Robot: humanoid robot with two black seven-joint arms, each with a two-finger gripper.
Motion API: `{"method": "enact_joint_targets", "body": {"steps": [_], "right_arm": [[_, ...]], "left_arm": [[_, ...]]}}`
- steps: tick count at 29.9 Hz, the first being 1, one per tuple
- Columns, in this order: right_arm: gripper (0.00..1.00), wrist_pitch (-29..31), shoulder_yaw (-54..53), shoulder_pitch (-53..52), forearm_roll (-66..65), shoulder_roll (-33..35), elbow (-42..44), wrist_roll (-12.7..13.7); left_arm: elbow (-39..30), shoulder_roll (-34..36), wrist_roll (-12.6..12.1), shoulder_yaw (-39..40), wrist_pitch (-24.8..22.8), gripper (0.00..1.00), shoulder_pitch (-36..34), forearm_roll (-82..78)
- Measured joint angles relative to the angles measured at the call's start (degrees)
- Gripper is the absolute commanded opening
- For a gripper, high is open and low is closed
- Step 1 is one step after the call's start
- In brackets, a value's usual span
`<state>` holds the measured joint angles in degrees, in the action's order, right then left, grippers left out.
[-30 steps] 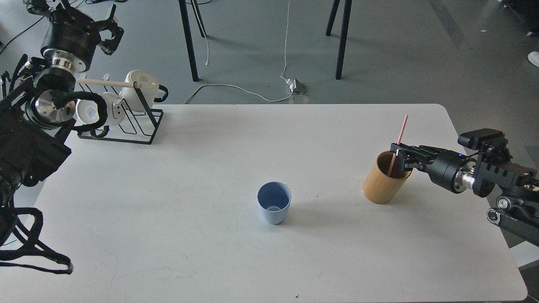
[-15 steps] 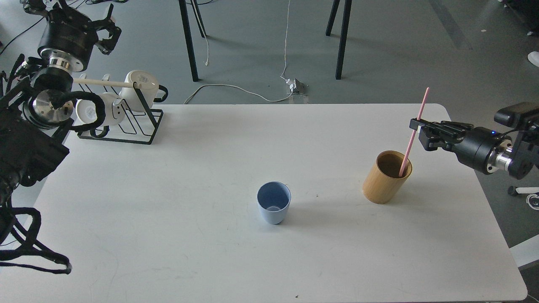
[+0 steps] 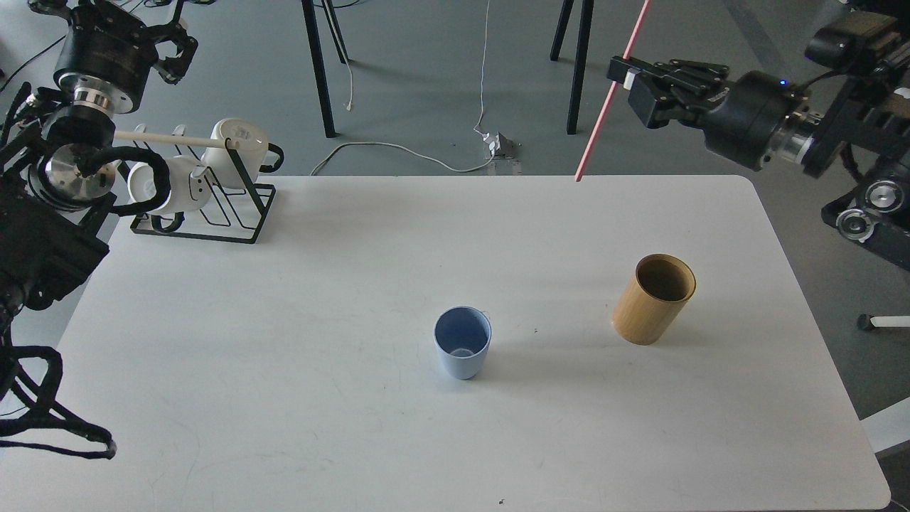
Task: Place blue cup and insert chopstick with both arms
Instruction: 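Move the straw over the blue cup and lower it inside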
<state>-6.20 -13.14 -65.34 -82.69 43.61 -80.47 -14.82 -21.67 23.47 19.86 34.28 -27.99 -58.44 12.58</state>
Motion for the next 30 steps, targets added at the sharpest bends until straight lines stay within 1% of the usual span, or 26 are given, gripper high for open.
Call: {"method": "enact_joint_targets", "body": {"steps": [8,11,15,21,26,30], "right_arm": [[0.01,-0.3,3.0,3.6,0.1,-15.6,7.1,0.1],[0.01,-0.3,4.2,4.6,0.0,-19.3,9.4,0.1],[0.01,-0.2,6.1,5.5,-0.1,-20.7,10.2,0.0],[0.01,-0.2,7.0,10.4,-0.6,-20.7,10.2,-0.2],[0.01,-0.3,7.0,11.9,-0.8,-20.7,10.2,-0.3],[0.08,-0.3,7.1,12.4,-0.8,-20.8,10.3,-0.2]], "left_arm": [[0.0,0.0,0.0,-0.1,0.0,0.99,0.0,0.0],[0.0,0.0,0.0,-0.1,0.0,0.99,0.2,0.0],[0.1,0.0,0.1,-0.1,0.0,0.99,0.2,0.0],[0.1,0.0,0.2,-0.1,0.0,0.99,0.5,0.0],[0.1,-0.1,0.3,-0.1,0.0,0.99,0.5,0.1],[0.0,-0.1,0.4,-0.1,0.0,0.99,0.5,0.1]]}}
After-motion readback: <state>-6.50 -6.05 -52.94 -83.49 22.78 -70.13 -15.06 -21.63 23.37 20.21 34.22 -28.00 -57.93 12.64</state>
